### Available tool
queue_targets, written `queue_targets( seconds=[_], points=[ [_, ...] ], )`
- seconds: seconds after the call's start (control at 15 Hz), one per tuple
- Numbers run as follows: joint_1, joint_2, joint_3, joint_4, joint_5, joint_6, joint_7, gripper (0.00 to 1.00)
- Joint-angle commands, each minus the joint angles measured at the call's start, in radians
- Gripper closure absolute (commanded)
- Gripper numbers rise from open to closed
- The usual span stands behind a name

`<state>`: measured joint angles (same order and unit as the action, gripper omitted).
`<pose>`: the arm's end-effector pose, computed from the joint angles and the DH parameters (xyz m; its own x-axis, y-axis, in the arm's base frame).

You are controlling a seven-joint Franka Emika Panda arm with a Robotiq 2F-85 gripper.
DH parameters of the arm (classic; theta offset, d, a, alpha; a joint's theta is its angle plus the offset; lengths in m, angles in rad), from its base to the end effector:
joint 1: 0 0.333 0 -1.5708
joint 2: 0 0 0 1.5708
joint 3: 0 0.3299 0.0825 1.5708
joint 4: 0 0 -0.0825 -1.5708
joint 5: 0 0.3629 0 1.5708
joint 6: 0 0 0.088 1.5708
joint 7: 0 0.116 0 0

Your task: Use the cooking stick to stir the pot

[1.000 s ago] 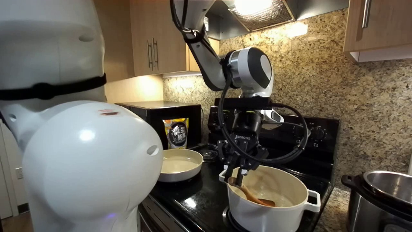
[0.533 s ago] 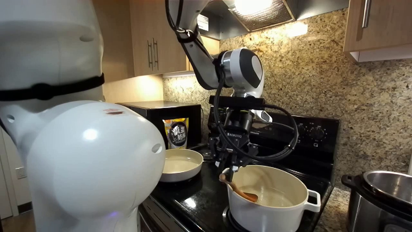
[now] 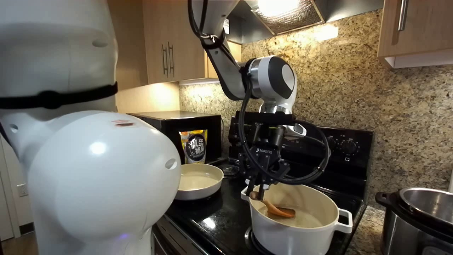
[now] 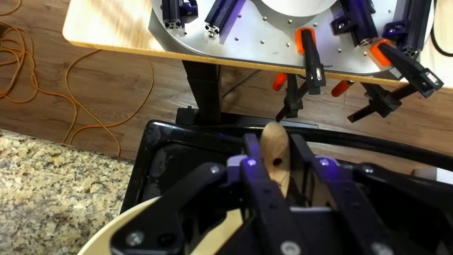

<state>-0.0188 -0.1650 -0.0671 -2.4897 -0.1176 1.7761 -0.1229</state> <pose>0.3610 -0.0421 0.3391 0.8457 0.0798 -0.5277 0.1001 -0.9949 0.0099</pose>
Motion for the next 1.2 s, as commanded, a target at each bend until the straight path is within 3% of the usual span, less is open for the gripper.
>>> queue_targets(
  seconds=[0.0,0.53,1.13],
  points=[
    [-0.02,0.016,-0.003,0.013,0.012,0.037,0.037,0.94],
    [-0.055,-0.035,-0.026,-0.012,0.005,0.042,0.077,0.94],
    [-0.007,-0.06,0.042,-0.02,-0.03,-0.08,0.08,0.94]
  ],
)
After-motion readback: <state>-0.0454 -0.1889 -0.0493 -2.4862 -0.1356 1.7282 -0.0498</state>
